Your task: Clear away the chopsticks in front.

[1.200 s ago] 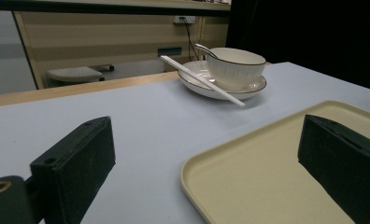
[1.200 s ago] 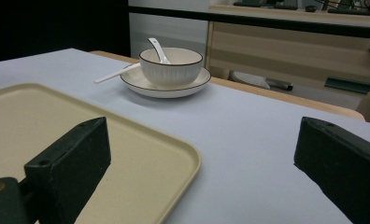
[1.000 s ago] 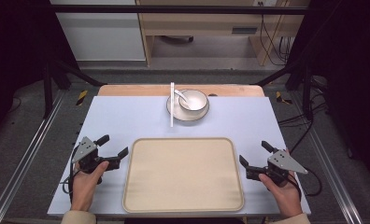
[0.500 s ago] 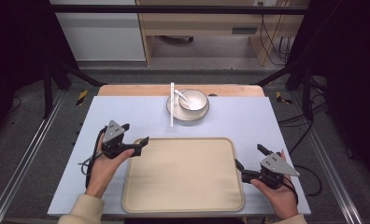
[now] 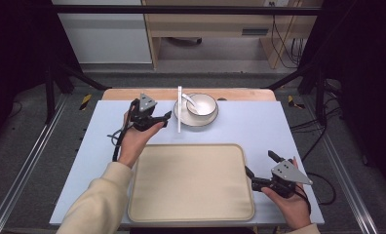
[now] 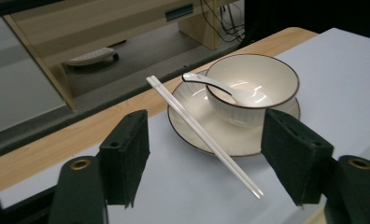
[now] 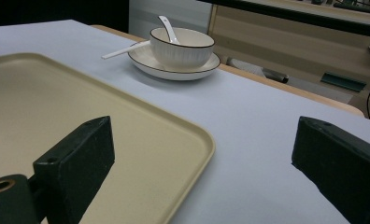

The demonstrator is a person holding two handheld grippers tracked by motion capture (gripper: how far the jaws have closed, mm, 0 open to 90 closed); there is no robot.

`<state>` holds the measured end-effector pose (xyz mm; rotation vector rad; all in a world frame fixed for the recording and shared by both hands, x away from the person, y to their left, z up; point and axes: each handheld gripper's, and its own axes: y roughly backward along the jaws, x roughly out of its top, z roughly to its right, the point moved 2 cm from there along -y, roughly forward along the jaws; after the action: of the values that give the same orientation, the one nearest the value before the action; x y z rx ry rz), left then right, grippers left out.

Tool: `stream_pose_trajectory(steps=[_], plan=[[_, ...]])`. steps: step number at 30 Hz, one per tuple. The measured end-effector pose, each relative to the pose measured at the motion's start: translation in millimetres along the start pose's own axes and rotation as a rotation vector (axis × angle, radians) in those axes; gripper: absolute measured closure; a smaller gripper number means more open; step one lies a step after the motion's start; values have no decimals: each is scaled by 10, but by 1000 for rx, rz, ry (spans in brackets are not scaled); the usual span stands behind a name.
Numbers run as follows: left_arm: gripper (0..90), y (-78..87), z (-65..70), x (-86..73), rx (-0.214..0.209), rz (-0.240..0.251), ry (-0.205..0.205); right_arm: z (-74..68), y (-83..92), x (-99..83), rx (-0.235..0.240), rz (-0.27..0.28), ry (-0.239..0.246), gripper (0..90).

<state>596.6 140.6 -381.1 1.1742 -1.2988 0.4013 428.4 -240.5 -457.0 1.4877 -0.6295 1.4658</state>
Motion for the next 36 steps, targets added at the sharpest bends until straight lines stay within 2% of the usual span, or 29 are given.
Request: stream_pose_trajectory(steps=[2,5,8,11,12,14,18,21,27,31,33,36], plan=[[357,-113,21,31,19,-14,-19,4,2,2,0,2,-1,62],[395,-259,57,47,33,-35,-18,7,6,3,1,3,-6,64],[449,-366,94,34,41,-56,18,7,9,5,4,3,-10,66],[496,-494,132,1,43,-88,10,5,9,7,9,2,-12,68],[541,-542,140,-11,35,-101,12,3,8,6,12,0,-7,68],[555,-648,158,-35,31,-119,33,-1,9,8,14,0,-9,68],[613,-846,171,-88,61,-174,30,-2,17,8,16,-1,-14,68],[650,-967,172,-147,63,-190,52,9,23,3,17,-3,-23,69],[677,-1105,160,-239,84,-218,109,33,33,1,17,-3,-31,71],[698,-1150,162,-261,104,-218,121,34,37,1,18,-4,-33,71],[711,-1165,155,-274,100,-217,145,35,39,-1,18,-6,-36,71],[724,-1186,163,-290,95,-220,150,42,39,-3,17,-5,-34,71]])
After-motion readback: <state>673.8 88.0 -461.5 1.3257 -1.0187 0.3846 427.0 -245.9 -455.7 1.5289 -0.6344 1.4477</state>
